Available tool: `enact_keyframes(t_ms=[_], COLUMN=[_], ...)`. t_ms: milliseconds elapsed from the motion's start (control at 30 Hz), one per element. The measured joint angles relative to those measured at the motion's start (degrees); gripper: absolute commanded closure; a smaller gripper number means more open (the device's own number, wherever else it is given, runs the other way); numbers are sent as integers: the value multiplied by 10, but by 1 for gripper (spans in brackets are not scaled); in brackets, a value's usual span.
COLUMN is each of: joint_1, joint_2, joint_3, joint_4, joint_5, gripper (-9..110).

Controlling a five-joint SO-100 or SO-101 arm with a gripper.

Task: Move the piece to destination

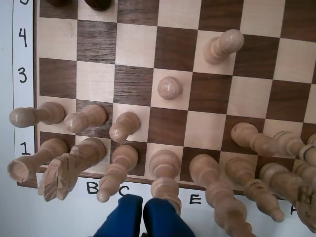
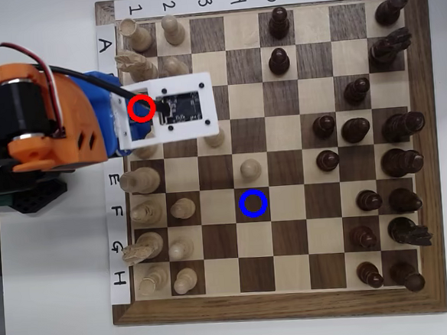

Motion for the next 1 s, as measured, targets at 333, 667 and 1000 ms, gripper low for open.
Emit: enact_keyframes(t_ms=[333,667,1000], joint_1=[-33,-39,-41], joint_2=[-39,-53,-53], joint_3=[25,37,37], joint_4=[0,-1,-1], joint_5=[0,0,0], gripper=[98,89,85])
